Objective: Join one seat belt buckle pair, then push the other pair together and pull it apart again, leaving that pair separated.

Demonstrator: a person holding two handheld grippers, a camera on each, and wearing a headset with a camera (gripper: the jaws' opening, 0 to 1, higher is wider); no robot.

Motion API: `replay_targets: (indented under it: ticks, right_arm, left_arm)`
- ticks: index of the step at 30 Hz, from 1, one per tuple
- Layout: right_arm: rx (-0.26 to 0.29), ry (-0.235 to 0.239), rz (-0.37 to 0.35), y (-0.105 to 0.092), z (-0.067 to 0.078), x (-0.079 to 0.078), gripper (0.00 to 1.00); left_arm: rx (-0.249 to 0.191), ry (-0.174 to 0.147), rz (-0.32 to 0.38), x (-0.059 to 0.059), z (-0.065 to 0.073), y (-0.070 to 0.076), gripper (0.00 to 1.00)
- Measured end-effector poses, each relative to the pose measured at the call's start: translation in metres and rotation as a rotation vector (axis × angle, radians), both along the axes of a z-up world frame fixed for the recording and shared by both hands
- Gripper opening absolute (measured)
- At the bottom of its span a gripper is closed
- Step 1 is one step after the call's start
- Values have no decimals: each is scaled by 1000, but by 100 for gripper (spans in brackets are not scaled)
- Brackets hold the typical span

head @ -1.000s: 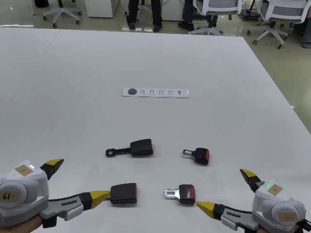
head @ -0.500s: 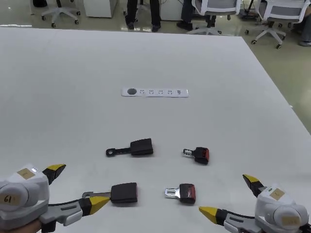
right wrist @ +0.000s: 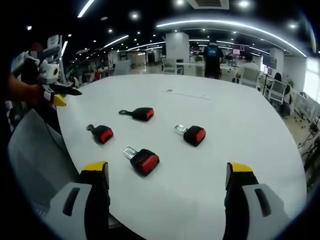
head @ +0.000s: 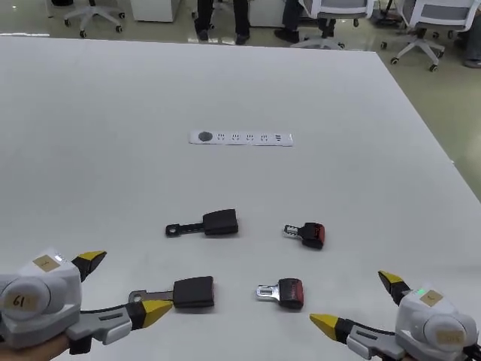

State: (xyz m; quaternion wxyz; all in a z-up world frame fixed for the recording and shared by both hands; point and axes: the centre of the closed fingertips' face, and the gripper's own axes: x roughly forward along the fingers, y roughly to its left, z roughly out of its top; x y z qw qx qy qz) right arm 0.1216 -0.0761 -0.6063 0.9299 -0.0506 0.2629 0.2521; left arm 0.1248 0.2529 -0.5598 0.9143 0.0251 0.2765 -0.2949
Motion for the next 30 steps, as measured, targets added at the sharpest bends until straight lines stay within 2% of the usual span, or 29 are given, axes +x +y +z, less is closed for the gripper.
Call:
replay_targets:
  ticks: [4, 7, 9, 14, 15, 16, 17, 19, 26, 30]
  right_arm:
    - [-2, -1, -5, -1, 1, -1, 98]
    - [4, -5, -8, -1, 1, 0, 98]
    - [-5, 2, -6, -2, -1, -1, 98]
    - [-5, -3, 4, 2, 1, 0, 98]
    - [-5, -5, 10, 3, 1, 1, 98]
    - [-17, -11, 19, 4, 2, 1, 98]
    - [-33, -21, 29, 5, 2, 1, 98]
    - [-17, -13, 25, 5, 2, 2, 97]
    - [-21, -16, 28, 4, 1, 2, 98]
    - [-24, -8, 26, 3, 0, 1, 98]
  left_arm:
    - [1, 1, -1, 0, -2, 1, 93]
    - [-1, -13, -7, 0, 1, -1, 93]
    - [-3, -2, -6, -1, 0, -2, 93]
    - [-8, -5, -4, 0, 0, -2, 93]
    - [-13, -4, -3, 0, 1, -2, 93]
    - [-47, -3, 9, 2, 4, -3, 93]
    - [-62, -8, 18, 4, 6, -2, 93]
    - [-41, -18, 16, 5, 5, 0, 93]
    - [-35, -8, 4, 5, 4, -3, 93]
    - [-14, -14, -14, 4, 2, -3, 93]
